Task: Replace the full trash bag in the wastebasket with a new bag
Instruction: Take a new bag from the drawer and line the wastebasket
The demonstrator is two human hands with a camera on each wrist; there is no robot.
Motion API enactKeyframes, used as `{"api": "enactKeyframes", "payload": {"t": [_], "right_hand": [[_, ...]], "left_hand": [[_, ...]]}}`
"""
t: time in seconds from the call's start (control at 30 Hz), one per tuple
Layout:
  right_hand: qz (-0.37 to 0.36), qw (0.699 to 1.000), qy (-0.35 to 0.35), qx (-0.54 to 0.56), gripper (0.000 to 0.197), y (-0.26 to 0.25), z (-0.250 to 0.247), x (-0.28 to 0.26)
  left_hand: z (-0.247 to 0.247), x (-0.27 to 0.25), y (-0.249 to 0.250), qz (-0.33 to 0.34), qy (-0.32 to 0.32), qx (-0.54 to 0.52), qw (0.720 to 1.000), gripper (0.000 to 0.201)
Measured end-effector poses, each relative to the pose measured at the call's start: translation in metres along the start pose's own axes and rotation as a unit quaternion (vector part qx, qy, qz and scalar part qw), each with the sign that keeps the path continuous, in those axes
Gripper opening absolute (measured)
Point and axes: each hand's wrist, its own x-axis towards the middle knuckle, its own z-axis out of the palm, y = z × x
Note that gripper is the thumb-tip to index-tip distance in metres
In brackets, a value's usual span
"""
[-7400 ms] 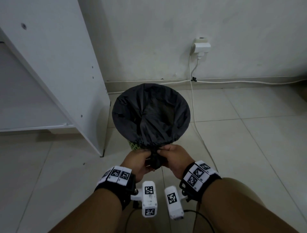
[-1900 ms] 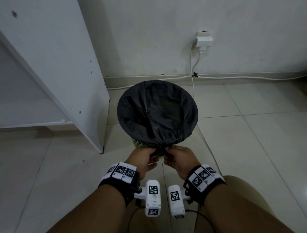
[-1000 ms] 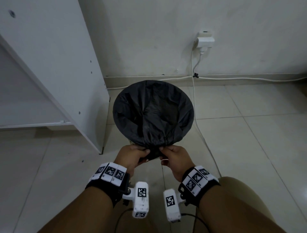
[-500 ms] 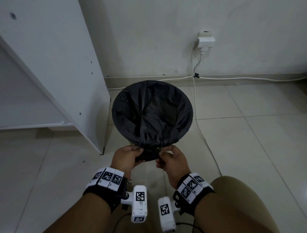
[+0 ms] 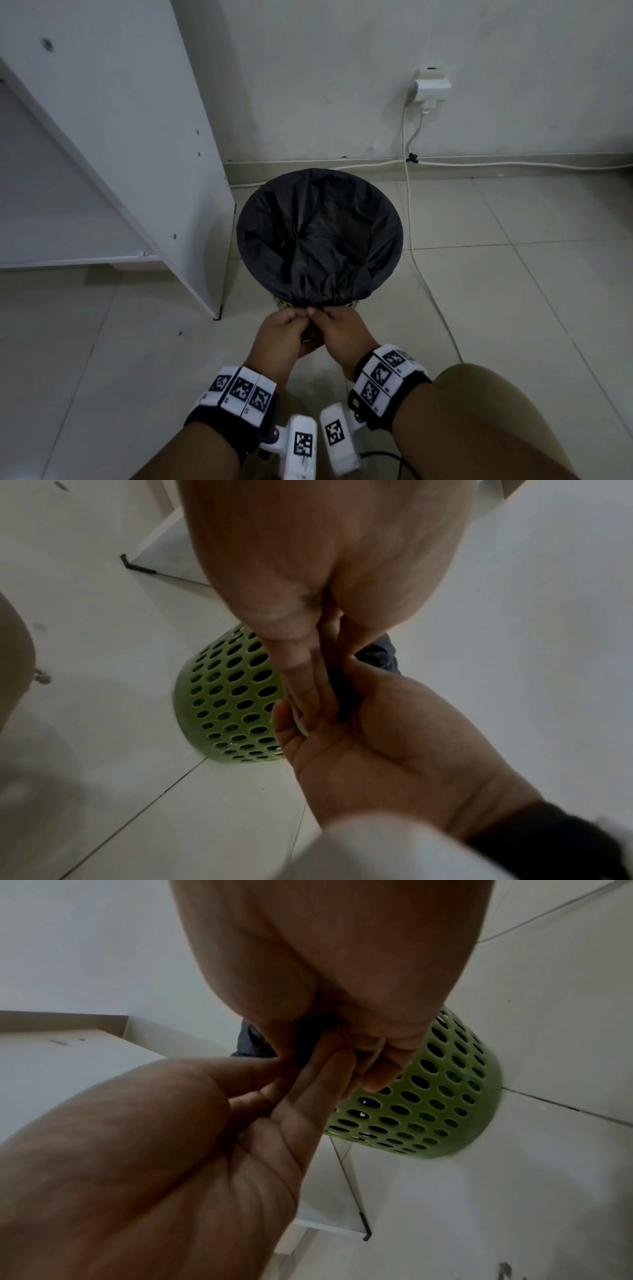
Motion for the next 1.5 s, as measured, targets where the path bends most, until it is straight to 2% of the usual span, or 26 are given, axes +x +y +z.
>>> {"api": "enactKeyframes", "payload": {"t": [0.1, 0.2, 0.3, 0.37, 0.53, 0.7, 0.8, 0.9, 1.0, 1.13, 1.27, 1.37, 1.5], "right_hand": [[0.012, 1.0, -0.013, 0.0, 0.033, 0.002, 0.0, 0.003], [0.041, 0.998, -0.017, 0.05, 0.028, 0.002, -0.002, 0.003], [0.057, 0.996, -0.03, 0.054, 0.029, 0.0, -0.009, 0.002], [0.059, 0.997, -0.038, 0.044, 0.026, -0.001, -0.013, 0.001], [0.042, 0.996, 0.048, 0.055, 0.025, 0.007, -0.016, -0.002], [0.043, 0.994, 0.101, -0.003, 0.031, 0.008, -0.02, 0.001], [0.074, 0.987, 0.12, 0.075, 0.012, 0.003, -0.013, 0.001], [0.092, 0.977, 0.143, 0.127, 0.007, 0.004, -0.009, 0.001], [0.111, 0.967, 0.13, 0.188, 0.006, 0.002, -0.01, 0.001], [0.104, 0.967, 0.082, 0.217, 0.014, -0.001, -0.011, -0.001], [0.118, 0.977, 0.04, 0.171, 0.023, -0.001, -0.015, -0.004], [0.091, 0.993, 0.015, 0.08, 0.022, 0.002, -0.02, -0.007], [0.096, 0.991, 0.019, 0.091, 0.019, 0.005, -0.021, -0.01]], "left_hand": [[0.001, 0.006, -0.006, 0.016, 0.06, 0.038, 0.997, 0.019], [-0.005, 0.013, -0.01, 0.037, 0.1, 0.069, 0.992, 0.031], [-0.006, 0.014, -0.002, 0.043, 0.078, 0.116, 0.989, 0.017], [-0.009, 0.016, 0.001, 0.047, 0.069, 0.15, 0.985, 0.021], [-0.012, 0.021, 0.004, 0.049, 0.087, 0.141, 0.985, 0.014], [-0.011, 0.017, -0.004, 0.048, 0.087, 0.109, 0.989, 0.011], [-0.008, 0.012, -0.008, 0.036, 0.075, 0.072, 0.994, 0.009], [-0.007, 0.008, -0.006, 0.021, 0.061, 0.033, 0.997, 0.01], [-0.007, 0.005, 0.0, 0.0, 0.046, -0.014, 0.999, 0.01], [-0.003, 0.003, 0.006, 0.005, 0.015, -0.008, 1.0, 0.012], [0.001, 0.004, 0.009, 0.015, 0.027, 0.071, 0.997, 0.003], [-0.003, 0.009, 0.004, 0.06, 0.039, 0.173, 0.982, 0.01], [-0.005, 0.011, -0.002, 0.089, 0.038, 0.194, 0.976, 0.009]]}}
